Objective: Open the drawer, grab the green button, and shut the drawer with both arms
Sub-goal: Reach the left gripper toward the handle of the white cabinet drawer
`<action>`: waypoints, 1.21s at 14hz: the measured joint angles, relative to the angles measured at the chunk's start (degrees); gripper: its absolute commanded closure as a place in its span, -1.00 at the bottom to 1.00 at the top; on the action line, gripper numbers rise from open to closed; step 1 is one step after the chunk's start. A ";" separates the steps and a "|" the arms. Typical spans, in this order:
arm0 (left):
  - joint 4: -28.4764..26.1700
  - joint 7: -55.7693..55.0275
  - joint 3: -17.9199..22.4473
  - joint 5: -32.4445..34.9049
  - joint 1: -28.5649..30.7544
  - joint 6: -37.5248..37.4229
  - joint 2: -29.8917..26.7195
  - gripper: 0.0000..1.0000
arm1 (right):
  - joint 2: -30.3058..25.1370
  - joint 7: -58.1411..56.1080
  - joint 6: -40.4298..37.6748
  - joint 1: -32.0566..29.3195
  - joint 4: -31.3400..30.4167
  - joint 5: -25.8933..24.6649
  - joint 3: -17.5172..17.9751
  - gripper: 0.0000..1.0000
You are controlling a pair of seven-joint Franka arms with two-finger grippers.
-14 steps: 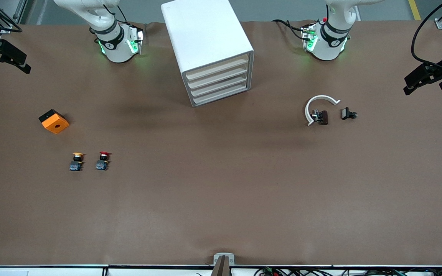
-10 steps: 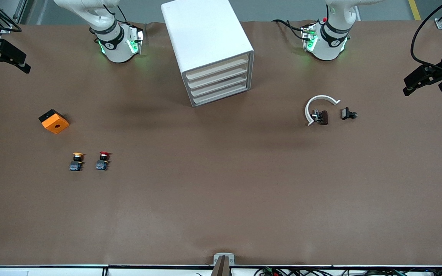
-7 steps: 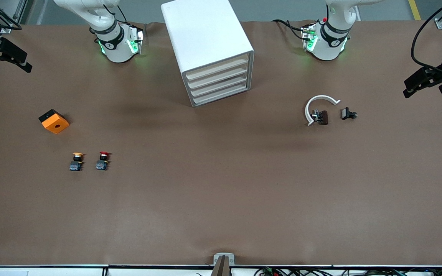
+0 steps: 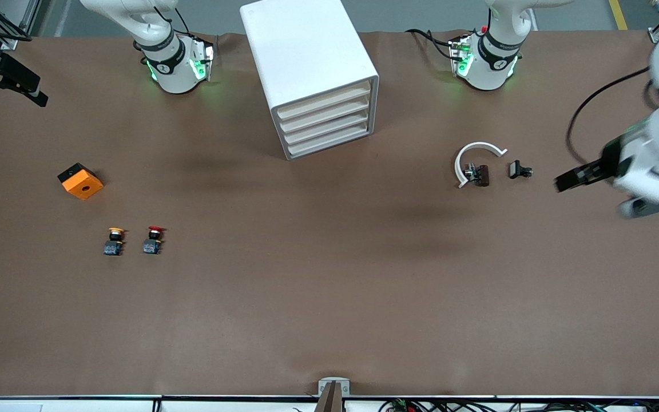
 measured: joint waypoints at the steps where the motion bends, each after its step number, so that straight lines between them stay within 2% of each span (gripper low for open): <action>1: 0.10 -4.53 -0.11 0.00 -1.91 0.68 2.14 -1.00 | 0.00 0.00 0.00 0.00 0.01 0.00 -0.01 -1.00; 6: 0.65 -36.57 -0.52 -0.28 -12.95 1.87 11.35 -1.00 | 0.00 0.00 0.01 0.00 0.05 0.00 -0.04 -1.00; 9: 0.86 -55.11 -0.56 -7.06 -17.44 2.13 16.64 -1.00 | -0.01 0.01 0.01 -0.01 0.12 -0.05 -0.22 -1.00; 12: 1.04 -63.03 -0.53 -18.11 -18.55 3.14 21.88 -1.00 | -0.03 0.01 -0.04 -0.02 0.22 -0.82 -0.33 -1.00; 17: 1.34 -65.78 -0.52 -35.43 -20.50 3.73 26.78 -1.00 | 0.83 0.01 -0.47 -0.05 -0.10 -1.05 -0.40 -1.00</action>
